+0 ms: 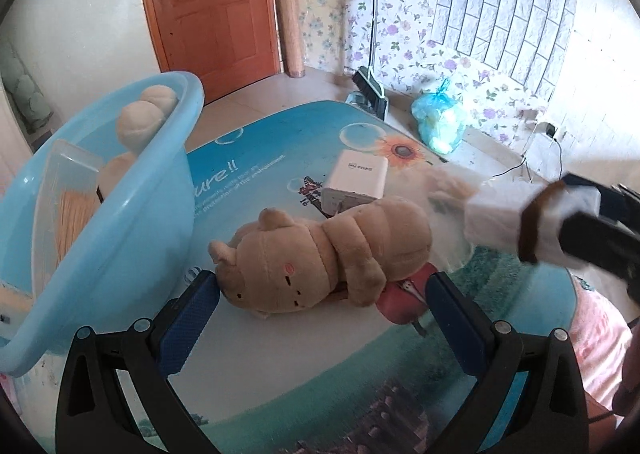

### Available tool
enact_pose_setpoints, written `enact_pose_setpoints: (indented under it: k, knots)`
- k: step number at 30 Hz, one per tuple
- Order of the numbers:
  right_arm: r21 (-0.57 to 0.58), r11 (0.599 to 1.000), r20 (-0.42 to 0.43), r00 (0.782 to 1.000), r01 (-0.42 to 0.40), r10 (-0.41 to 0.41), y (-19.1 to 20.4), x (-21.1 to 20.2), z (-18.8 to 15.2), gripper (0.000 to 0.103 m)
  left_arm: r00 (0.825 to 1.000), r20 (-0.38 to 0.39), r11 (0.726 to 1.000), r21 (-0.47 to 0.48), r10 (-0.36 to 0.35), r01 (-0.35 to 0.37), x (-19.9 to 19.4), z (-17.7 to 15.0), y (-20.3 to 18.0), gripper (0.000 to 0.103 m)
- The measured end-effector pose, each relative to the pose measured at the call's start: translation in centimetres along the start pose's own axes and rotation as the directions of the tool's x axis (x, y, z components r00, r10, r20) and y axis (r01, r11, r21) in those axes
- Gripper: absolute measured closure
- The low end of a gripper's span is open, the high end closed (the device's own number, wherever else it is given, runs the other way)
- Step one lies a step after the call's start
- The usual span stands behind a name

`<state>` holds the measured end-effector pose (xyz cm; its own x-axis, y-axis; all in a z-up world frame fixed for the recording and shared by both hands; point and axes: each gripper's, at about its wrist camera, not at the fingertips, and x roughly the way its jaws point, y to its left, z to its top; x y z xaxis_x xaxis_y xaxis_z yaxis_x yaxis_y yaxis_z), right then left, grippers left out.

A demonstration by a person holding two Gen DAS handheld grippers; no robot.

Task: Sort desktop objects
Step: 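Grasp the brown plush bear with the left tool while the right tool grasps the cord box, then lift the plush bear and cord box and carry them toward the blue basin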

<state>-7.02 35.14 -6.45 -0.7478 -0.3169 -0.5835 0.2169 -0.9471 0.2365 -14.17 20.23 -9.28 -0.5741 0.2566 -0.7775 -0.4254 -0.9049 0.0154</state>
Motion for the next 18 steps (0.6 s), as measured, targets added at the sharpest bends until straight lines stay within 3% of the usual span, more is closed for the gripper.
enact_pose_setpoints:
  k: [4, 11, 18]
  knots:
    - [-0.010, 1.000, -0.017, 1.000, -0.010, 0.010, -0.1, -0.2, -0.9, 0.046, 0.999, -0.008, 0.998, -0.045, -0.039, 0.038, 0.7, -0.2, 0.9, 0.000]
    - [-0.047, 0.999, -0.035, 0.999, -0.018, 0.016, 0.6, 0.0, -1.5, 0.046, 1.000, 0.007, 1.000, -0.017, -0.025, 0.025, 1.0, -0.5, 1.2, 0.027]
    - [-0.047, 0.999, -0.048, 0.999, -0.020, 0.018, 1.3, 0.0, -2.1, 0.046, 0.999, 0.005, 0.999, 0.011, -0.052, 0.052, -0.3, -1.7, 1.1, 0.029]
